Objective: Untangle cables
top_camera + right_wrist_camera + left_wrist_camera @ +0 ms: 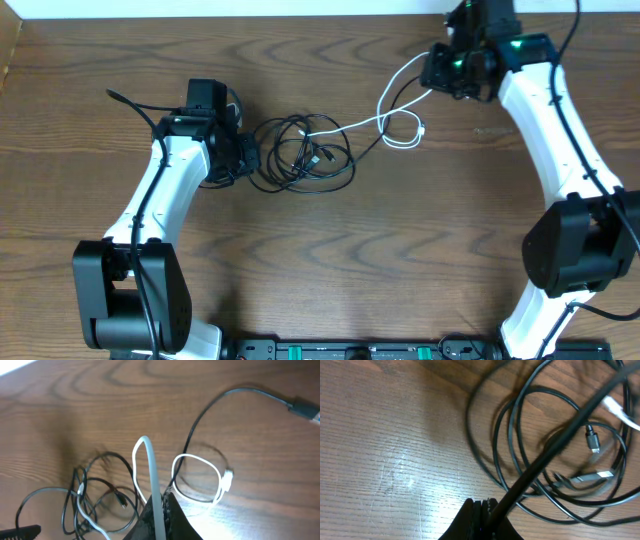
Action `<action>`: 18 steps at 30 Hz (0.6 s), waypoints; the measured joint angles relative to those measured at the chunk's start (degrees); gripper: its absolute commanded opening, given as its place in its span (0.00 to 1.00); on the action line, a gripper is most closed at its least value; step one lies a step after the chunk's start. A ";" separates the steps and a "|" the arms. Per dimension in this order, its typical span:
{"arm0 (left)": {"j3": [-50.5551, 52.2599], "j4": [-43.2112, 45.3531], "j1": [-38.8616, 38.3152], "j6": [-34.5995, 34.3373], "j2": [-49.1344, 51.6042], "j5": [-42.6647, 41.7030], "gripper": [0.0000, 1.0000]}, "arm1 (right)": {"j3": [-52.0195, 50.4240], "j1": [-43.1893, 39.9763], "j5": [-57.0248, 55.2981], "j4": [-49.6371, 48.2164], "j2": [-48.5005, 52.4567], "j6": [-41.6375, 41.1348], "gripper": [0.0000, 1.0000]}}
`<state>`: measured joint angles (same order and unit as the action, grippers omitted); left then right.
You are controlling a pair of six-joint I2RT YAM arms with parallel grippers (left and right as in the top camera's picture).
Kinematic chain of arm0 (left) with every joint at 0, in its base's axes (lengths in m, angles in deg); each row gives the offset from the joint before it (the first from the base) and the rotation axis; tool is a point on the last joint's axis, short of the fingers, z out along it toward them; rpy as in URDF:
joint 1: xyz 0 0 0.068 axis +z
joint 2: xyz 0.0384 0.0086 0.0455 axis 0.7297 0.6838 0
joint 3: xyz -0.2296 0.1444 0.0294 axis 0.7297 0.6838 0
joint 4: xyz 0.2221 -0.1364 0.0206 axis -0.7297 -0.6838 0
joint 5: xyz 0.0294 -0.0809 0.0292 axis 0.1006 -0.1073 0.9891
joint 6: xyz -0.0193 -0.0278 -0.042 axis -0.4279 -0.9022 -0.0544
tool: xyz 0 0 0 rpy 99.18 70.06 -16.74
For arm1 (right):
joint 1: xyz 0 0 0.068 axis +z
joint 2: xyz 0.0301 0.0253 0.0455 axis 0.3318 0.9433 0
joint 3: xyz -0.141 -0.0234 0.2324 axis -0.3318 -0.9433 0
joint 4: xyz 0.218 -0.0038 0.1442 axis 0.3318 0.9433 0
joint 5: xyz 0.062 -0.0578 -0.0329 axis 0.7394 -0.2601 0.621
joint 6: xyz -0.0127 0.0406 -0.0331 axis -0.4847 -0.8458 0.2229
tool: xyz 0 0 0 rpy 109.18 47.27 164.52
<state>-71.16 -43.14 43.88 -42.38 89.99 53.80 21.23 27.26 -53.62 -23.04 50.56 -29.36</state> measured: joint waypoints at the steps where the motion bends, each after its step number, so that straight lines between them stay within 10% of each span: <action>1: 0.00 -0.09 0.00 0.02 0.00 0.02 0.07 | 0.02 -0.81 2.49 -0.24 0.00 1.18 0.01; 18: 0.00 -0.22 0.00 0.02 0.00 0.92 0.07 | 20.00 -2.54 37.94 5.95 -0.15 11.56 0.01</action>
<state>-71.16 -43.36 43.88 -42.35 89.99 54.71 41.22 24.72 -15.67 -17.09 50.41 -17.80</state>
